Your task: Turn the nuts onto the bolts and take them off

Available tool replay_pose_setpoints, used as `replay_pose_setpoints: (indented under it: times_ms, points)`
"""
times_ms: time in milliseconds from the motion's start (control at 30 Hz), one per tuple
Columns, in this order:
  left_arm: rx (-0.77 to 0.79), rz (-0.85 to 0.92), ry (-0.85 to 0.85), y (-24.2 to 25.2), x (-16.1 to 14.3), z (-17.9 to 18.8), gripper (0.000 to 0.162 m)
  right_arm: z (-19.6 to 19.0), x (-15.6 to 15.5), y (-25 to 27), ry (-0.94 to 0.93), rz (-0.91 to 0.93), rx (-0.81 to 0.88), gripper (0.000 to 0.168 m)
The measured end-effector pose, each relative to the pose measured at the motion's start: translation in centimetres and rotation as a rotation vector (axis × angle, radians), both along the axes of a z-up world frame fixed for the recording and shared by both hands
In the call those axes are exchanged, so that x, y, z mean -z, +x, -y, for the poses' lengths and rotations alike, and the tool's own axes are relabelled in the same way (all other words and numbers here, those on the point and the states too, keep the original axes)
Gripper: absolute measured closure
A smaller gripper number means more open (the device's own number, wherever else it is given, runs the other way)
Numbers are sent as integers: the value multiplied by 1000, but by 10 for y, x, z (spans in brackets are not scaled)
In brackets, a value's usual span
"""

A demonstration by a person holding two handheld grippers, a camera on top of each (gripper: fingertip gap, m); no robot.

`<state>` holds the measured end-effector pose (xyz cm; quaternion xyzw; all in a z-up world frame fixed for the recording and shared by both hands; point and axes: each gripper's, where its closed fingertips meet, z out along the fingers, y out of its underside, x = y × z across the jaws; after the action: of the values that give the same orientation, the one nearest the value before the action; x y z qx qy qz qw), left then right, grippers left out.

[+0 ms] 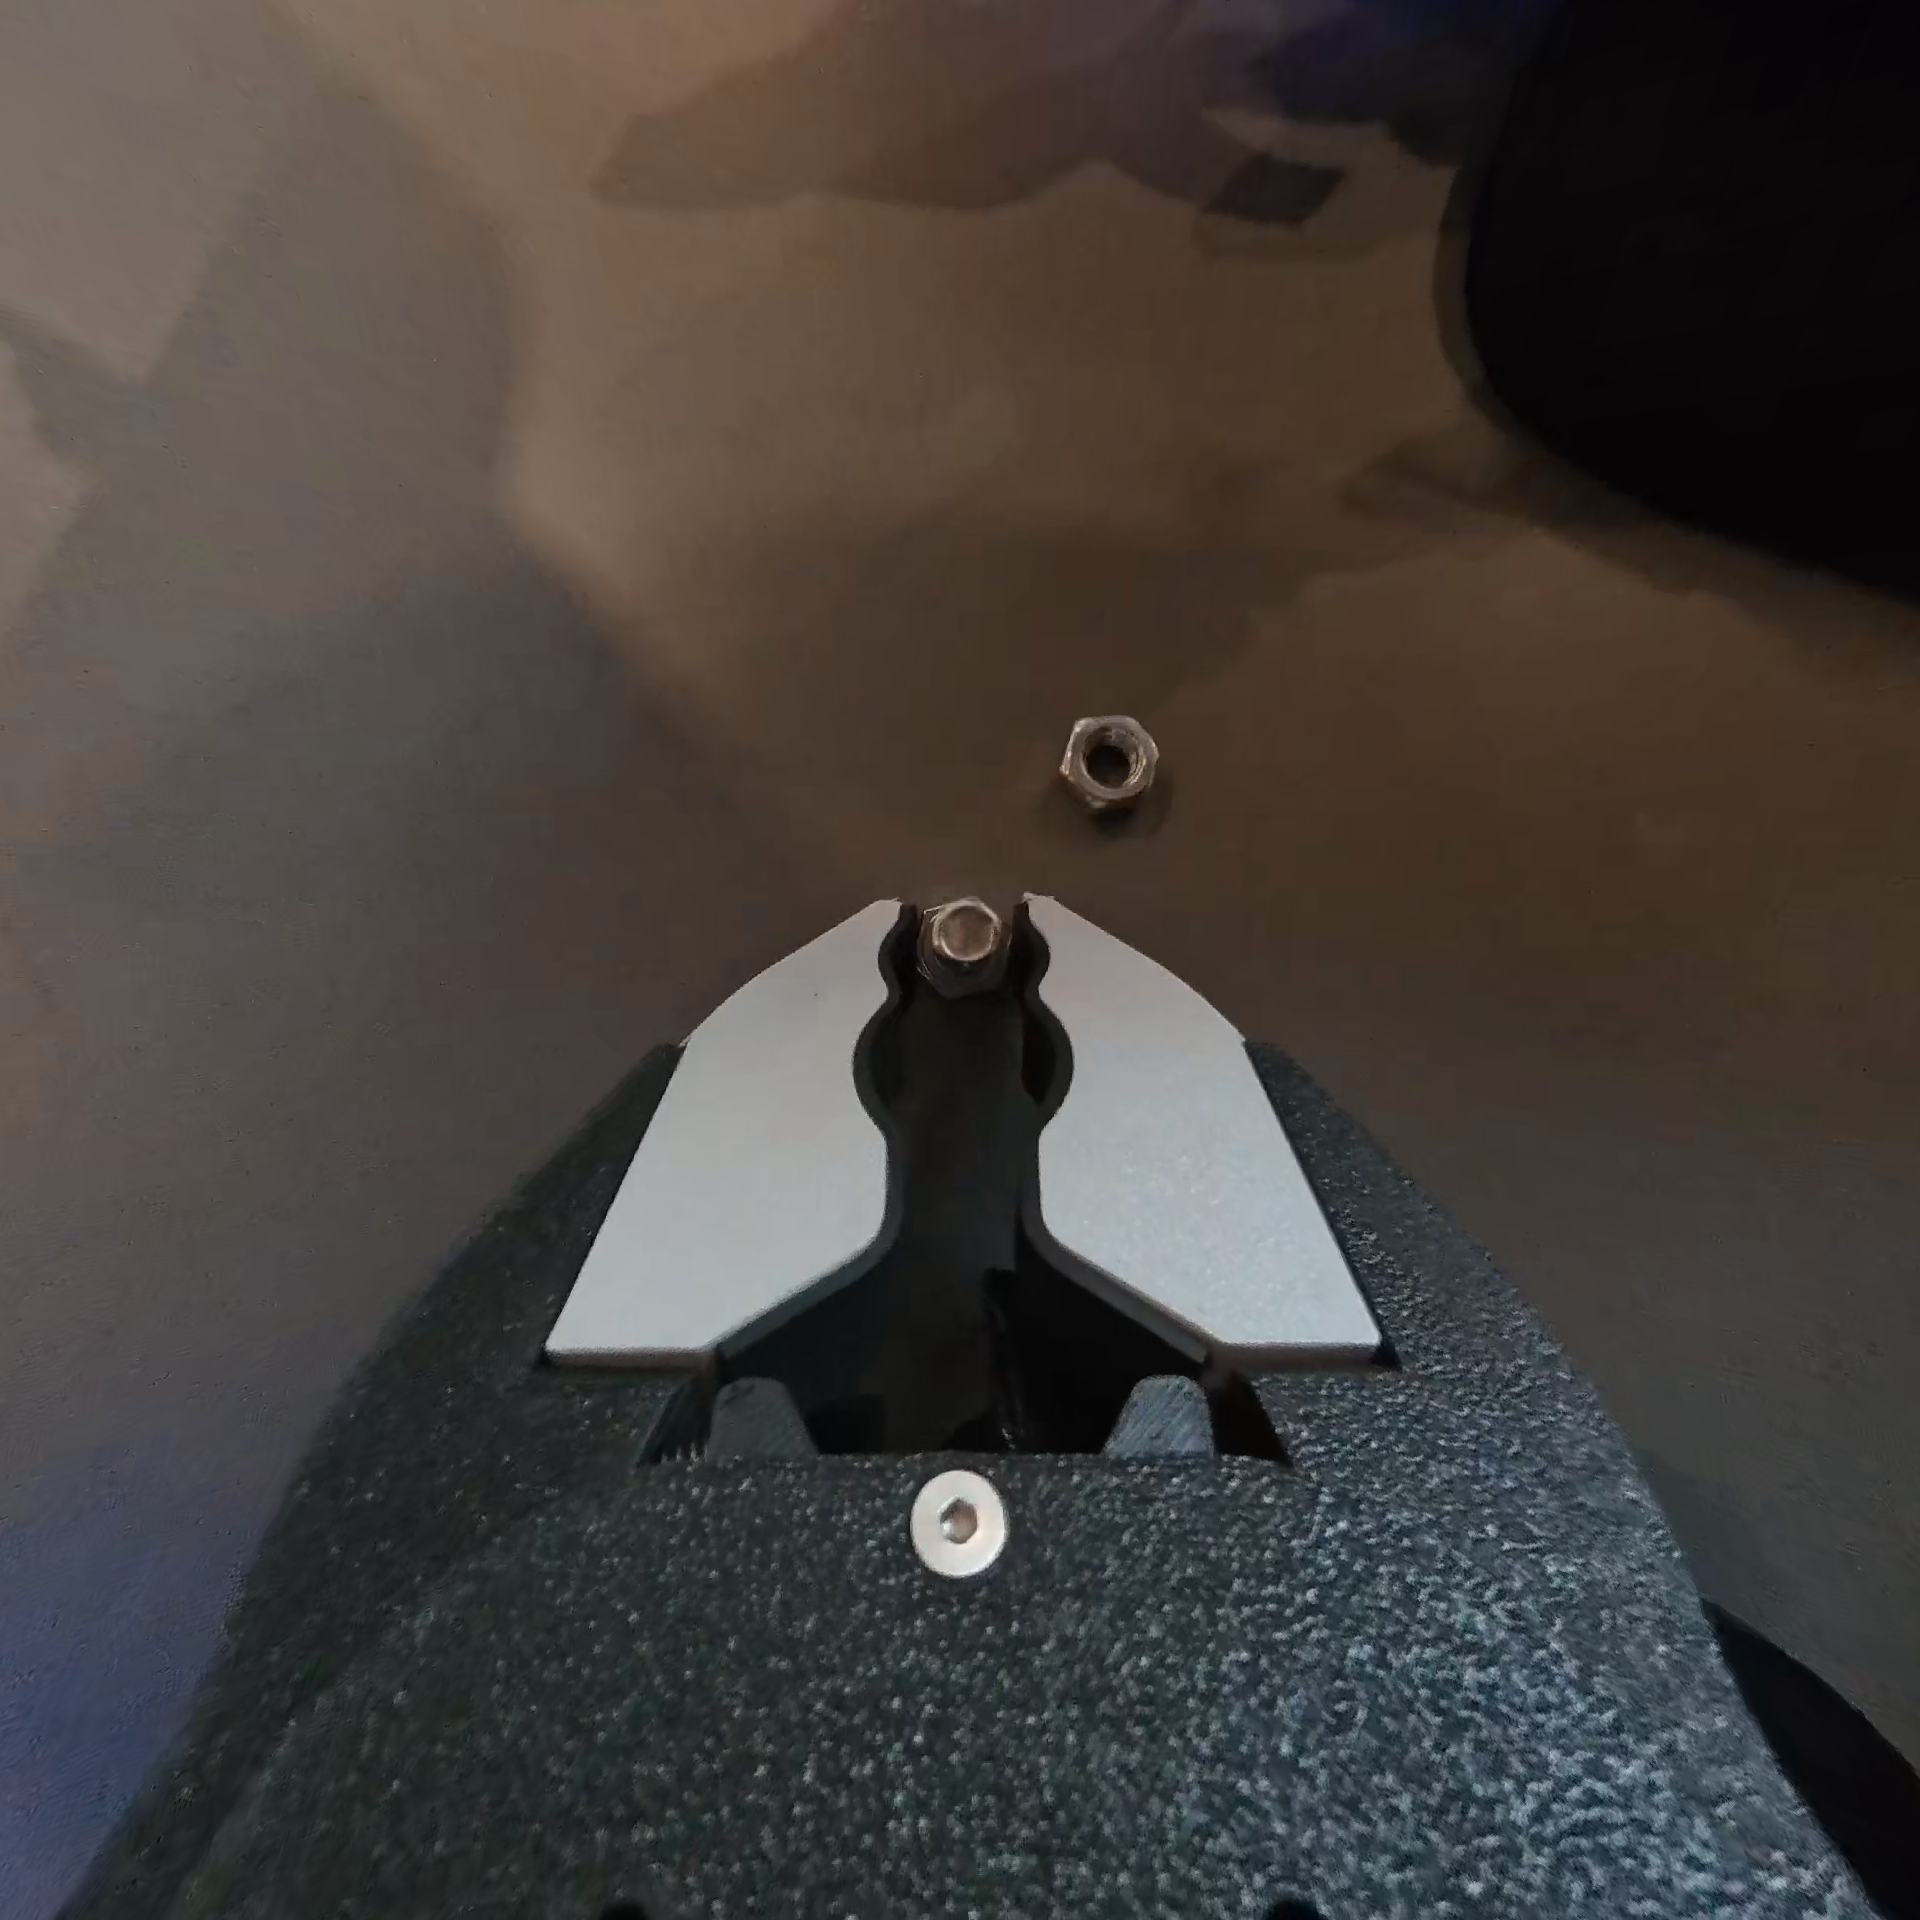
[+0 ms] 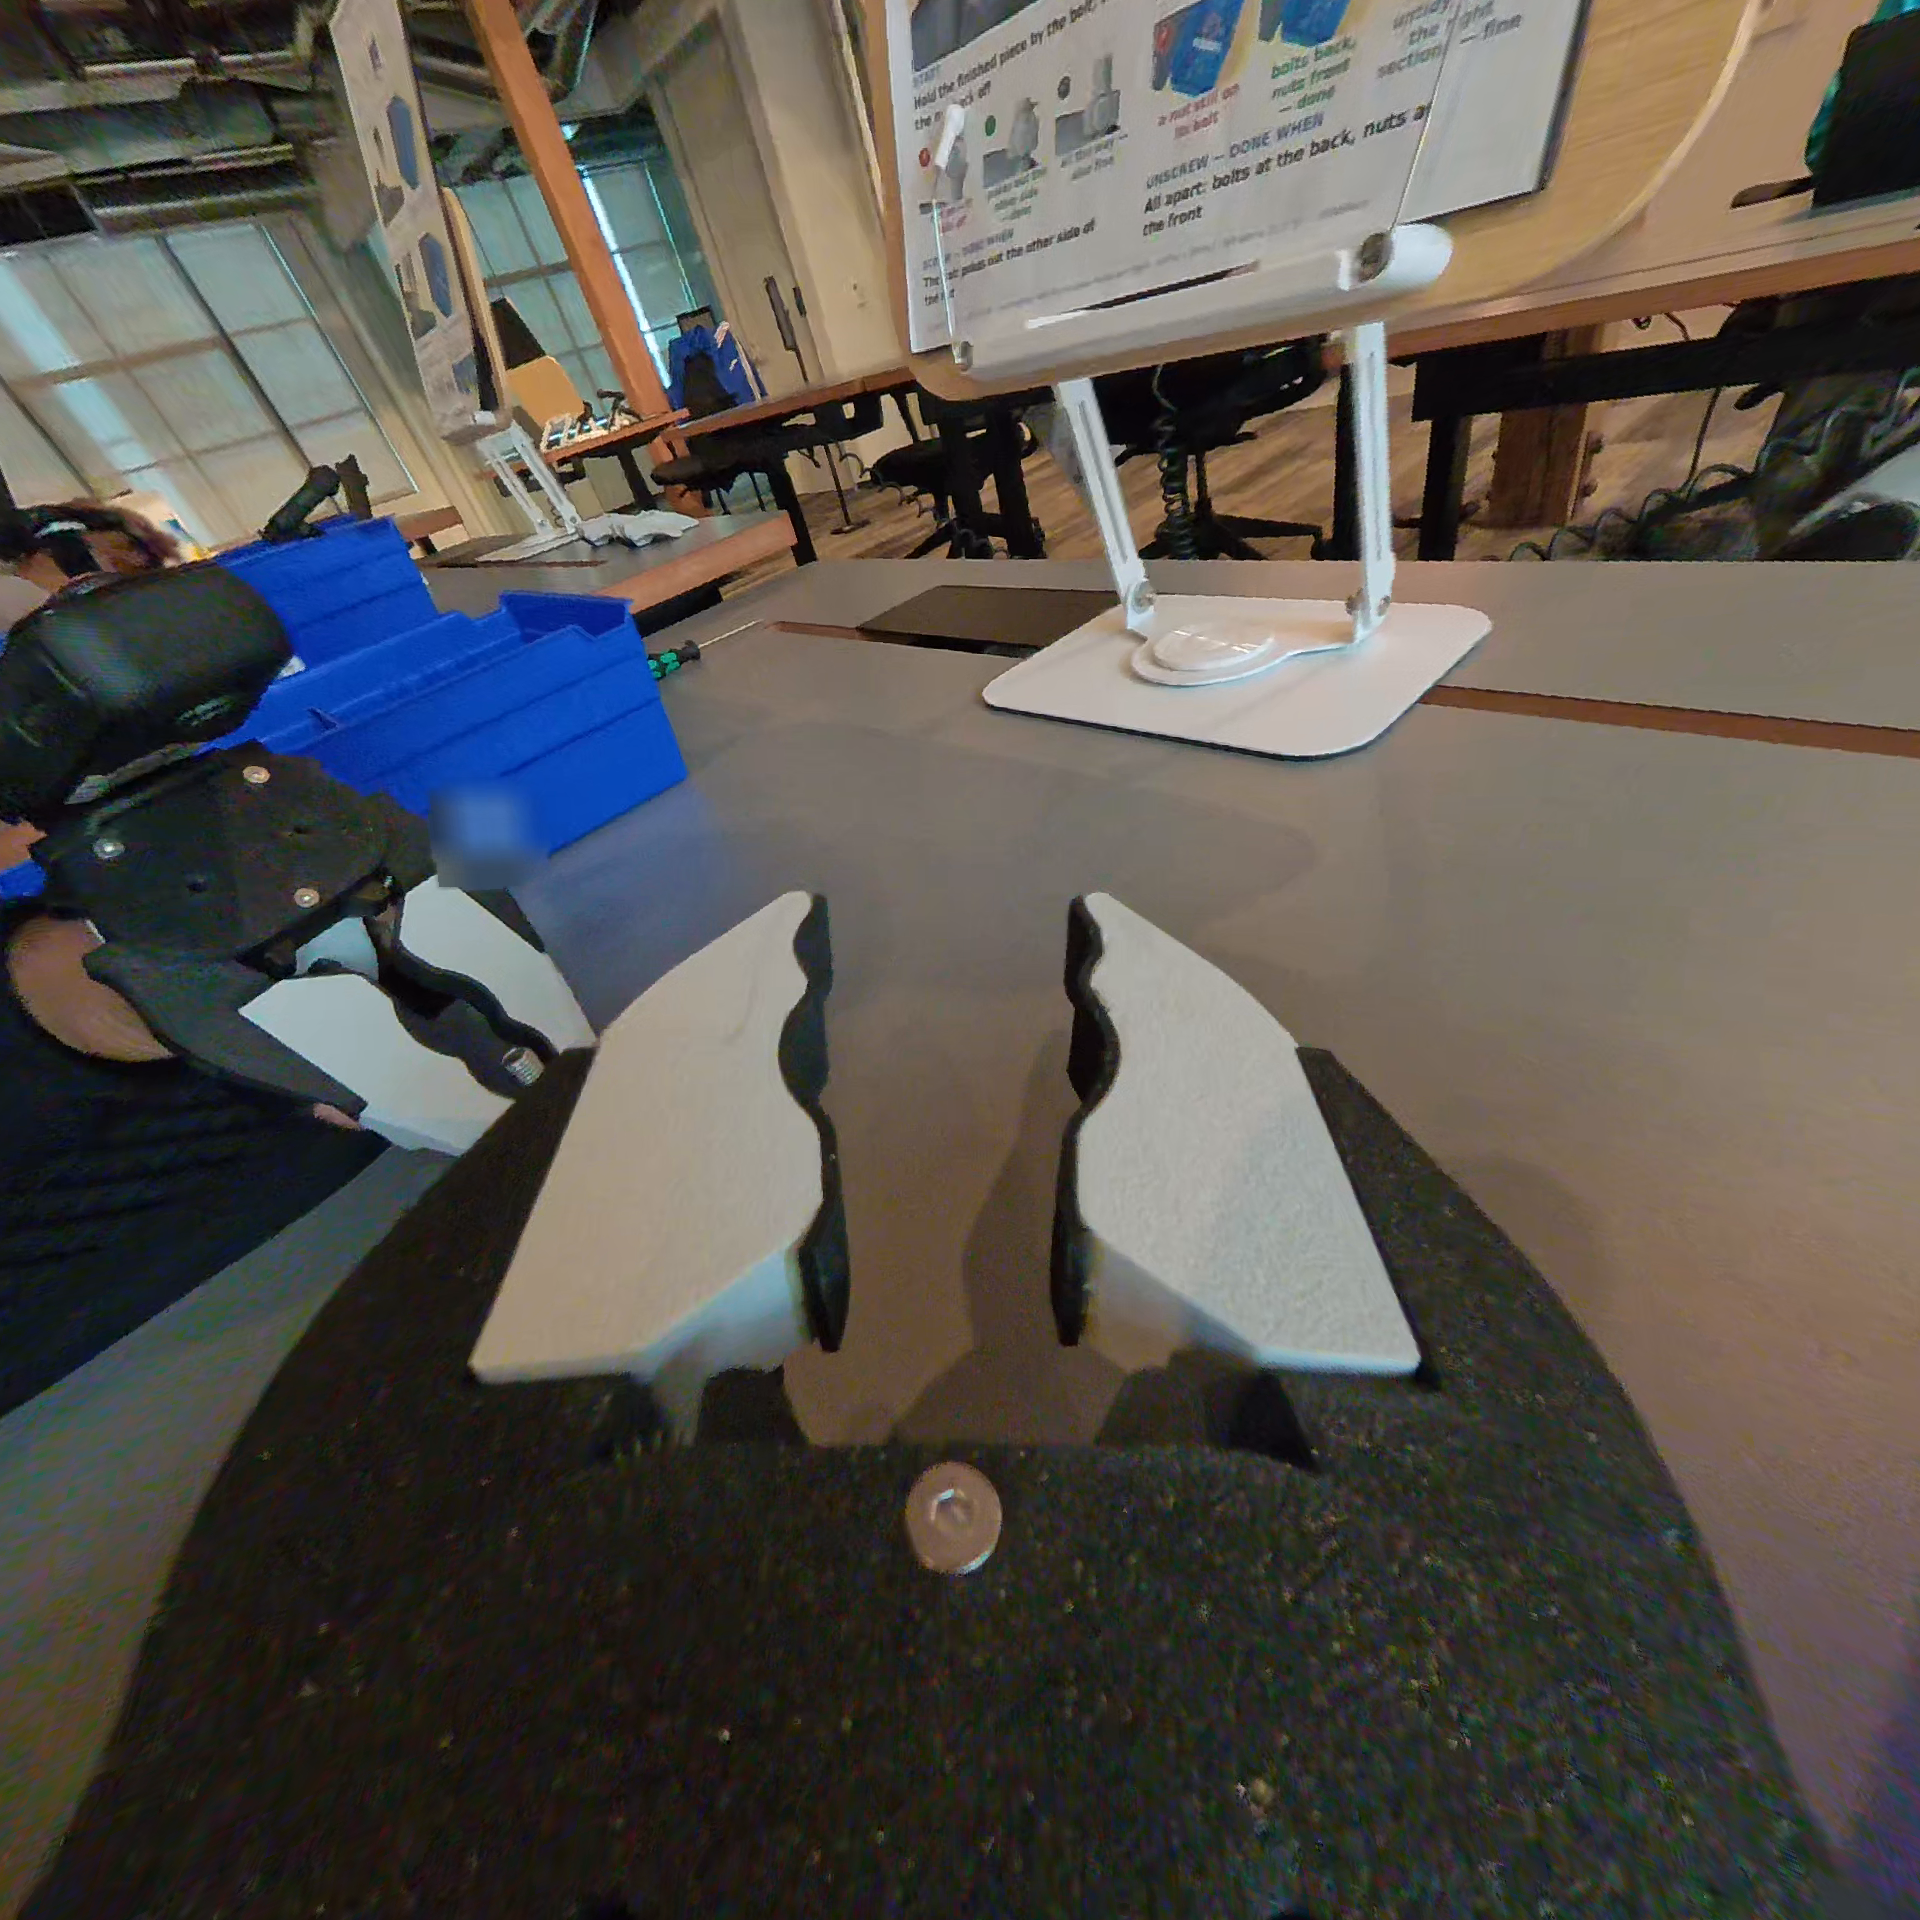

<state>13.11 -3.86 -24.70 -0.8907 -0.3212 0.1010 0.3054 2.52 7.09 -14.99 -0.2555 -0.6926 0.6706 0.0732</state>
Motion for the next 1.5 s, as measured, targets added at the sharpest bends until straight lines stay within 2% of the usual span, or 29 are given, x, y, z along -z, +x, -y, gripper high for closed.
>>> replay_pose_setpoints:
  times_ms: [100,200,367,467,567,900,1033,1133,1233,1433,1500]
  points:
    - [17,-7,10,3,-7,0,144,15,-6,21,-17,-16,-146,137]
    - [29,-18,8,7,-19,0,144,40,-17,61,-10,-83,-351,135]
    - [72,-30,-27,17,-37,-6,144,79,-4,122,239,-205,-600,142]
    - [47,-57,-104,17,-41,-4,144,91,14,120,401,-115,-530,146]
    - [-25,-118,-175,11,-46,1,144,102,13,120,360,68,-449,143]
    - [-66,-170,-238,6,-43,0,145,113,22,120,369,269,-406,146]
    - [-85,-178,-255,3,-41,-1,145,115,27,117,417,291,-384,147]
    - [-105,-189,-291,1,-39,2,145,117,29,118,456,281,-398,158]
    - [-107,-198,-311,-1,-38,3,145,117,30,116,512,227,-383,159]
    - [-101,-212,-245,0,-40,1,144,115,27,114,511,192,-412,160]
    - [-106,-233,-198,-1,-43,1,130,112,22,114,490,205,-440,160]
